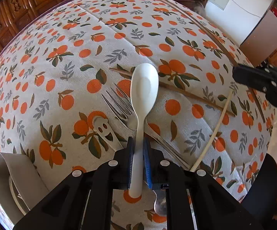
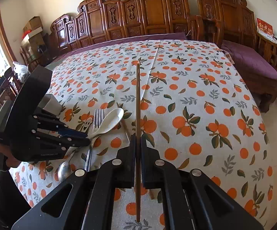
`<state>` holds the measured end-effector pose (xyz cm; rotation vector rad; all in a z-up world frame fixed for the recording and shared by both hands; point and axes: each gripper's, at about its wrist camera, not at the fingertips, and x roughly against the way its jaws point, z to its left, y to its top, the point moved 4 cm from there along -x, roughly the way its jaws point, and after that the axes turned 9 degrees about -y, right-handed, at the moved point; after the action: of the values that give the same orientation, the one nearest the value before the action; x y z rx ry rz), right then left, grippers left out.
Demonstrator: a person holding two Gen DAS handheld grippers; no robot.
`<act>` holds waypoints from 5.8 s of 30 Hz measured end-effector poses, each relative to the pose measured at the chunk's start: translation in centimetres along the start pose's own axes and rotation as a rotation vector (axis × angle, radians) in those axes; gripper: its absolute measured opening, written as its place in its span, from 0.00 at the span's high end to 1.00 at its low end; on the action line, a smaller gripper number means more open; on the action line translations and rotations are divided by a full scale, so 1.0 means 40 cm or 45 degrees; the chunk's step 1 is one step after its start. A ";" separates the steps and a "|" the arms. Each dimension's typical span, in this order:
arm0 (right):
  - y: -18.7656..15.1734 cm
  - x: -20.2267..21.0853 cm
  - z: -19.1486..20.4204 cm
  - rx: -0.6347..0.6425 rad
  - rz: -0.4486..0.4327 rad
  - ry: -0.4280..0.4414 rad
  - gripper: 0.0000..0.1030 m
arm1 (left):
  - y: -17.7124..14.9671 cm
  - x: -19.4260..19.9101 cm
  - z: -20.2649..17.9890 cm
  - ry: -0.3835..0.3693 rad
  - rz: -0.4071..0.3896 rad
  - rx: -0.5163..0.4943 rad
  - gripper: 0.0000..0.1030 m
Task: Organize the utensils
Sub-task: 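Carry the white spoon into the grey tray and open the left gripper, then lower the held chopstick into the tray and open the right gripper, then grasp a light bamboo chopstick from the pile with the right gripper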
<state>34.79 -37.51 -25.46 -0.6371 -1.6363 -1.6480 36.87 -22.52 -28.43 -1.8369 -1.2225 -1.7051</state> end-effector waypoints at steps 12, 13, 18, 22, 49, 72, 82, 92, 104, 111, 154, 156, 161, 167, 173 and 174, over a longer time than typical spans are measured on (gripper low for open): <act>-0.006 0.026 0.044 0.018 0.000 0.013 0.94 | -0.043 0.080 0.004 0.022 -0.117 0.054 0.93; -0.005 0.031 0.053 0.022 -0.003 0.017 0.94 | -0.045 0.095 0.003 0.024 -0.132 0.061 0.93; 0.001 0.060 0.100 0.048 -0.016 0.030 0.94 | -0.074 0.174 0.010 0.038 -0.208 0.095 0.93; 0.005 0.086 0.140 0.074 -0.024 0.033 0.94 | -0.097 0.225 0.022 0.049 -0.255 0.123 0.93; 0.075 0.244 0.303 0.171 -0.061 0.084 0.94 | -0.251 0.509 0.085 0.178 -0.430 0.242 0.93; 0.056 0.151 0.476 0.281 0.043 0.170 0.94 | -0.386 0.345 0.294 0.149 -0.302 0.521 0.93; 0.040 0.109 0.506 0.287 0.086 0.182 0.94 | -0.375 0.275 0.325 0.125 -0.261 0.561 0.93; 0.037 0.090 0.510 0.284 0.102 0.185 0.94 | -0.366 0.251 0.329 0.105 -0.245 0.571 0.93; 0.030 0.076 0.563 0.277 0.100 0.228 0.94 | -0.424 0.383 0.293 0.143 -0.375 0.535 0.91; 0.032 0.053 0.627 0.260 0.118 0.276 0.94 | -0.483 0.447 0.290 0.168 -0.429 0.548 0.91; 0.040 -0.127 0.764 0.193 0.256 0.277 0.91 | -0.565 0.537 0.312 0.191 -0.514 0.592 0.91; 0.041 -0.105 0.752 0.207 0.228 0.273 0.91 | -0.558 0.536 0.307 0.190 -0.516 0.588 0.90; 0.037 -0.031 0.688 0.234 0.149 0.250 0.91 | -0.537 0.535 0.288 0.192 -0.527 0.565 0.75; 0.016 0.055 0.543 0.212 0.083 0.181 0.91 | -0.506 0.524 0.258 0.193 -0.536 0.542 0.48; -0.024 0.111 0.381 0.133 0.059 0.084 0.91 | -0.468 0.500 0.213 0.182 -0.537 0.500 0.35; -0.033 0.117 0.356 0.121 0.058 0.066 0.91 | -0.464 0.496 0.207 0.178 -0.536 0.497 0.33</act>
<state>28.88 -24.20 -21.64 -0.5756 -1.6402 -1.5323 25.84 1.07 -17.12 -1.2751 -1.8219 -1.6067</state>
